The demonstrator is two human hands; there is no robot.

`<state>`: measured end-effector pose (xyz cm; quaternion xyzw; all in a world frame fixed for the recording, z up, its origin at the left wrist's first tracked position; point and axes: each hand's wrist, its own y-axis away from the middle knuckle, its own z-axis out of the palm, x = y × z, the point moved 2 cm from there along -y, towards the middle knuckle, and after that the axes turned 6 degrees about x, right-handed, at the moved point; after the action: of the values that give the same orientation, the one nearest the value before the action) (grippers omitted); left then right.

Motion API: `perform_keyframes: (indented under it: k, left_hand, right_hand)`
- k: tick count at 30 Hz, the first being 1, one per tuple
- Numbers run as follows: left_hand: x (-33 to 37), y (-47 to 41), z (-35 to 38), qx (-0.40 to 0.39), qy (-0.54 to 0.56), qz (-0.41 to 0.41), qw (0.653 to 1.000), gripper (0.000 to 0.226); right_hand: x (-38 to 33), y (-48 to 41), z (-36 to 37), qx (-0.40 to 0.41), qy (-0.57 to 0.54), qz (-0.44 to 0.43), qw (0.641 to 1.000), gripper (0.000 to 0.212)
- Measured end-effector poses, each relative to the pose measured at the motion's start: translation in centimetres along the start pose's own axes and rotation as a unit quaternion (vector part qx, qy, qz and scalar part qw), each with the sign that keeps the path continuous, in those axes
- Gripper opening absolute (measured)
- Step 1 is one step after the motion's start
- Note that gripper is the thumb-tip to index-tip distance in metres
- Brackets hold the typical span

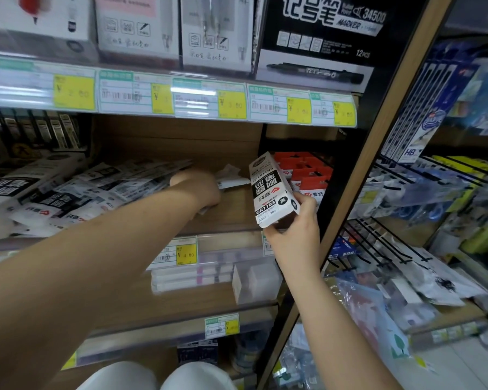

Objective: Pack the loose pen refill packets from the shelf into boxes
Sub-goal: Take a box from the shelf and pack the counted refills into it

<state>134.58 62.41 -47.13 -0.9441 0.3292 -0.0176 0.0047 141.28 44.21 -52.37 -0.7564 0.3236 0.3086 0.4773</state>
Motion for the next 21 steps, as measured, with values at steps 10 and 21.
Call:
perform_keyframes:
  k: [10, 21]
  left_hand:
    - [-0.4, 0.4, -2.1, 0.108, 0.12, -0.033, 0.986, 0.03]
    - [-3.0, 5.0, -6.7, 0.032, 0.093, 0.027, 0.995, 0.028]
  right_hand:
    - [-0.5, -0.2, -0.1, -0.014, 0.011, 0.01, 1.0, 0.063]
    - [-4.3, 0.7, -1.7, -0.098, 0.094, -0.081, 0.987, 0.088]
